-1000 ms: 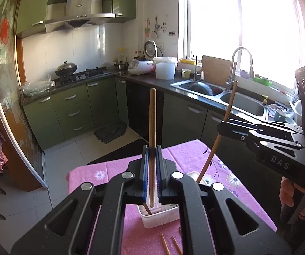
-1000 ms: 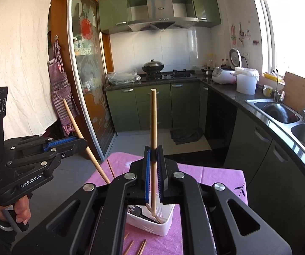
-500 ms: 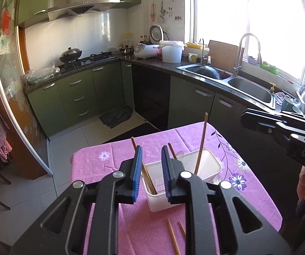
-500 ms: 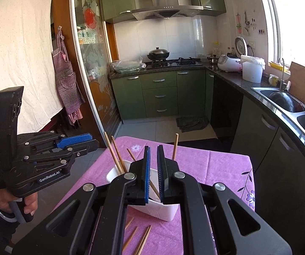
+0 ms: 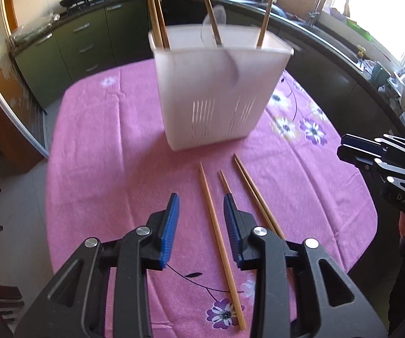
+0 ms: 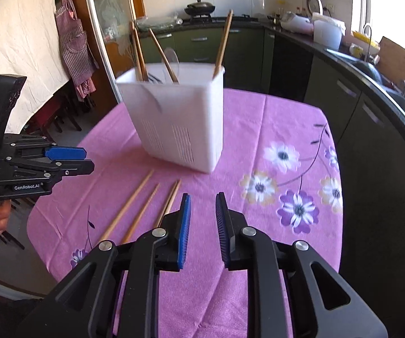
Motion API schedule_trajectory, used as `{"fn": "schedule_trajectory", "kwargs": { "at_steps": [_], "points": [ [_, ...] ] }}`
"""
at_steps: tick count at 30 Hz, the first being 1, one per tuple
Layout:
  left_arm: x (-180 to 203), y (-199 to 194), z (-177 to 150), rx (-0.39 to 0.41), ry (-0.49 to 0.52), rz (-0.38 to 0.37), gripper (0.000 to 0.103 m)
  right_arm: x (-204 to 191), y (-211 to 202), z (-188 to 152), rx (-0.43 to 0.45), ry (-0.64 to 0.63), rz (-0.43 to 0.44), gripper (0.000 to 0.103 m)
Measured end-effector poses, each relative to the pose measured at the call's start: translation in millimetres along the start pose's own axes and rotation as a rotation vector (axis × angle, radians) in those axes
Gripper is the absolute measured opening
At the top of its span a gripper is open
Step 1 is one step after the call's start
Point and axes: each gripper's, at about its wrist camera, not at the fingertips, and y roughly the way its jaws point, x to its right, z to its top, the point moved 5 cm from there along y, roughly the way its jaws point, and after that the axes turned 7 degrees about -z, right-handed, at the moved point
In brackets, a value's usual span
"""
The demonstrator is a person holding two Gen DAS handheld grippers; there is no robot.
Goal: Organize utensils
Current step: 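Grasp a wooden chopstick with the left tool while the right tool reaches for another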
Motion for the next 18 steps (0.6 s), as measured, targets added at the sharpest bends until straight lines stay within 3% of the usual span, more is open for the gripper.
{"fn": "schedule_trajectory", "kwargs": {
  "at_steps": [5, 7, 10, 18],
  "points": [
    [7.5, 32.9, -19.9, -0.074, -0.008, 0.006, 0.027, -4.4, 21.0, -23.0, -0.051, 0.004, 0.017, 0.019],
    [7.8, 42.7, -19.8, -0.093, -0.022, 0.023, 0.021, -6.3, 24.4, -24.3, -0.059, 0.001, 0.023, 0.019],
    [0.8, 56.0, -20.1, -0.118, -0.047, 0.060, 0.020, -9.9, 25.1, -24.6, -0.063, 0.000, 0.036, 0.025],
    [6.0, 72.7, -18.2, -0.152, -0.046, 0.046, 0.020, -6.7, 26.6, -25.1, -0.064, 0.014, 0.046, 0.025]
  ]
}}
